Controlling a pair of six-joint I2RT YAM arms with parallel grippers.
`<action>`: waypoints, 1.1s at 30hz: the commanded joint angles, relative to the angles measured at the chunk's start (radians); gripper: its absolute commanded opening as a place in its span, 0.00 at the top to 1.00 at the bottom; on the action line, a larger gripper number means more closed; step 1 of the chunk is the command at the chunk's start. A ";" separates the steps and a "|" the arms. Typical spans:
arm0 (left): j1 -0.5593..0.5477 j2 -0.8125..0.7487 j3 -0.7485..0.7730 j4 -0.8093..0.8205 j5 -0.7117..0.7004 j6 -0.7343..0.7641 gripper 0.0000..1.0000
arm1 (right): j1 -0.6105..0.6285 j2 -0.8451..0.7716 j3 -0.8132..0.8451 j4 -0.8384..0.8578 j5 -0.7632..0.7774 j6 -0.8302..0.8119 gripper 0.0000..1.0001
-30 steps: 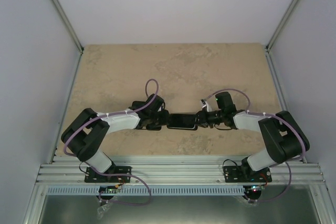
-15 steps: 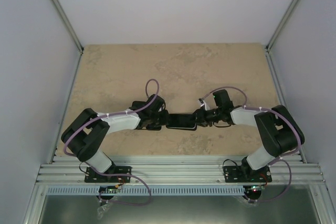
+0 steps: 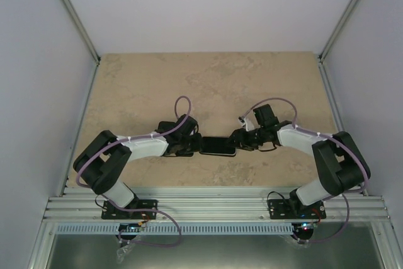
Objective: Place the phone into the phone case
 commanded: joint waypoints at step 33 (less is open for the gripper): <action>-0.032 -0.009 -0.049 -0.020 0.011 -0.008 0.75 | 0.288 0.060 0.185 -0.213 0.475 -0.033 0.80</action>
